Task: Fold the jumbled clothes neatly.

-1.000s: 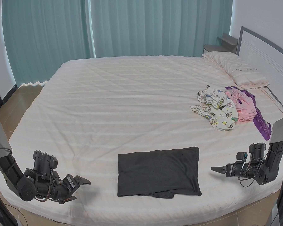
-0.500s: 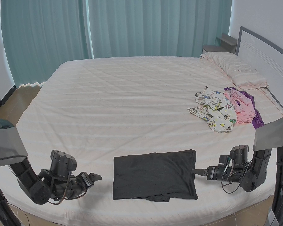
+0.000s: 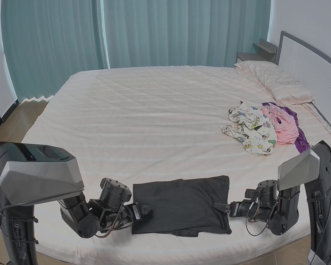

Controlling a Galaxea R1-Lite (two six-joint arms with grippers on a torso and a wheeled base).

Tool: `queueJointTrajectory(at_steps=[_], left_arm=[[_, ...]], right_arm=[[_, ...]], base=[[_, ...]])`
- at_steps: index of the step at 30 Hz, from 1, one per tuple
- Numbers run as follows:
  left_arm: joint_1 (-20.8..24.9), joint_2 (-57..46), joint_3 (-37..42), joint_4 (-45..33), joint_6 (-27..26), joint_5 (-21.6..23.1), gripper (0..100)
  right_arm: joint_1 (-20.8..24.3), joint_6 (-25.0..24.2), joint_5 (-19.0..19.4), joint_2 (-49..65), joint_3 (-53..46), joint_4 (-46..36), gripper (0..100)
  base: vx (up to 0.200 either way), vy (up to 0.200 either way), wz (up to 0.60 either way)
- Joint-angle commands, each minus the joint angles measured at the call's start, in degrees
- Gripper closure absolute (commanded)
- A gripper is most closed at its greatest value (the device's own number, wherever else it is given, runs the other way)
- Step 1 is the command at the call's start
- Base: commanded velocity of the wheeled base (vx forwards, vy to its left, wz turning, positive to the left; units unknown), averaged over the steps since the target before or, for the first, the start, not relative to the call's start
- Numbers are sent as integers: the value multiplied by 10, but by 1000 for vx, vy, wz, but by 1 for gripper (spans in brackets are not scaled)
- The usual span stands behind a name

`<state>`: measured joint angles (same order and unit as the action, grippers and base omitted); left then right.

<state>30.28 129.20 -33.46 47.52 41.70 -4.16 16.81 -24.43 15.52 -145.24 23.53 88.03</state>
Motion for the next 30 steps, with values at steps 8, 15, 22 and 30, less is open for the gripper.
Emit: queueJointTrajectory(at_steps=[8,15,22,30], left_arm=[[21,61,-6,87,1,0,0],[22,63,-6,88,0,-1,0],[33,72,-16,100,1,-7,0],[47,83,-20,135,18,-8,0]], right_arm=[[34,-22,-1,-27,36,3,0],[45,-62,-3,-27,55,3,0],[47,-62,-4,-29,65,1,0],[50,-52,-11,-34,61,1,100]], base=[[0,0,0],[0,0,0],[0,0,0],[0,0,0]])
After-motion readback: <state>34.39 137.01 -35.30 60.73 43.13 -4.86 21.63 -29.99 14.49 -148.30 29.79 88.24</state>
